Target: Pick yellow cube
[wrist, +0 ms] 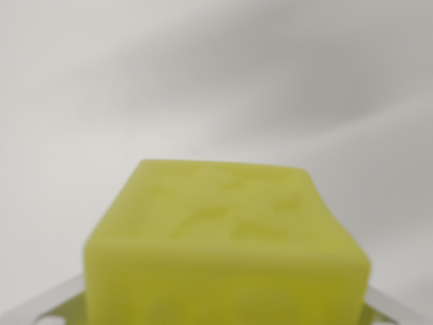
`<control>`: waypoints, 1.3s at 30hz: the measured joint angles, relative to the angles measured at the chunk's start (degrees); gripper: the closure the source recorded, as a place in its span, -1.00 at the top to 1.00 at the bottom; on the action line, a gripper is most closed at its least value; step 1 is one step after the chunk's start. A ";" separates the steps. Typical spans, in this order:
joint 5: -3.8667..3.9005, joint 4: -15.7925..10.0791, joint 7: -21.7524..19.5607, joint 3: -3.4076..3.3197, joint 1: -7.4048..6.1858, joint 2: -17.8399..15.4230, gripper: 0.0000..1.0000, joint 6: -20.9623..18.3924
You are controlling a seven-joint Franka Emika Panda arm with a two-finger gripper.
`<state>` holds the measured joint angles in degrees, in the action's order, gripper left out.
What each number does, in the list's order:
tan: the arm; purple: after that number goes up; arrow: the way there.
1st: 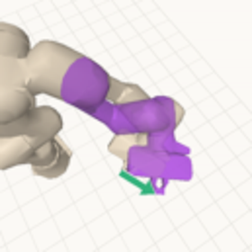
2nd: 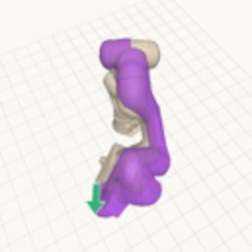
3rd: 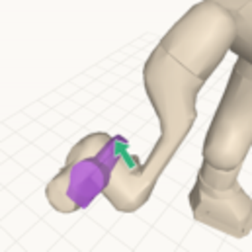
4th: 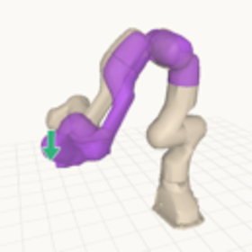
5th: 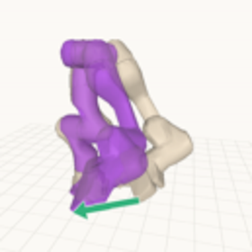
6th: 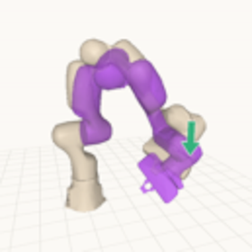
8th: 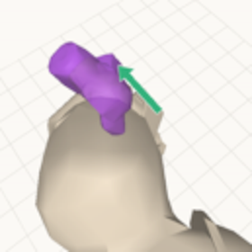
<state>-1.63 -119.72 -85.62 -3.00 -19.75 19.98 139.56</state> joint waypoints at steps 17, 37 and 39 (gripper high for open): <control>0.45 0.98 -0.30 0.00 0.04 -4.27 -1.00 -5.24; 0.83 3.17 -0.56 0.01 0.07 -8.54 -1.00 -11.71; 0.86 3.46 -0.58 0.01 0.07 -8.93 -1.00 -12.37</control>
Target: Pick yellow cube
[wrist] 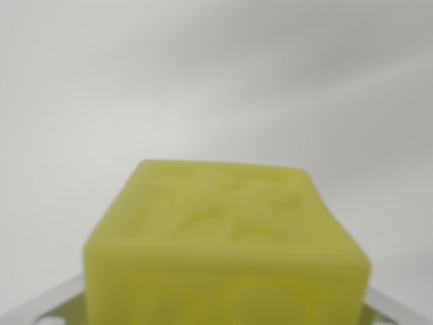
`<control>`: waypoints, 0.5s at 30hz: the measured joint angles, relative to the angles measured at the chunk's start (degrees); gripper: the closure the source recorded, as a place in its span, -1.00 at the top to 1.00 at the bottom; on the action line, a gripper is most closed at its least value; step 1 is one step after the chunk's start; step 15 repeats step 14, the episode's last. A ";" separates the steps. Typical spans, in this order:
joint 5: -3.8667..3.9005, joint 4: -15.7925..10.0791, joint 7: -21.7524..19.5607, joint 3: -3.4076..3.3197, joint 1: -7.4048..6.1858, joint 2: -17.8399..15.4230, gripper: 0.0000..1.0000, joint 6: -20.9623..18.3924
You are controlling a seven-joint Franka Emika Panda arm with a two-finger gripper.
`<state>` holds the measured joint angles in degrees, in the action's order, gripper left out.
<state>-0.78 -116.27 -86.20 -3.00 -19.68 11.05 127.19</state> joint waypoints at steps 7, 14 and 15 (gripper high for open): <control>0.07 0.68 -0.04 0.00 0.00 -0.82 -1.00 -1.48; 0.07 0.69 -0.05 0.00 0.00 -0.83 -1.00 -1.51; 0.07 0.69 -0.05 0.00 0.00 -0.83 -1.00 -1.51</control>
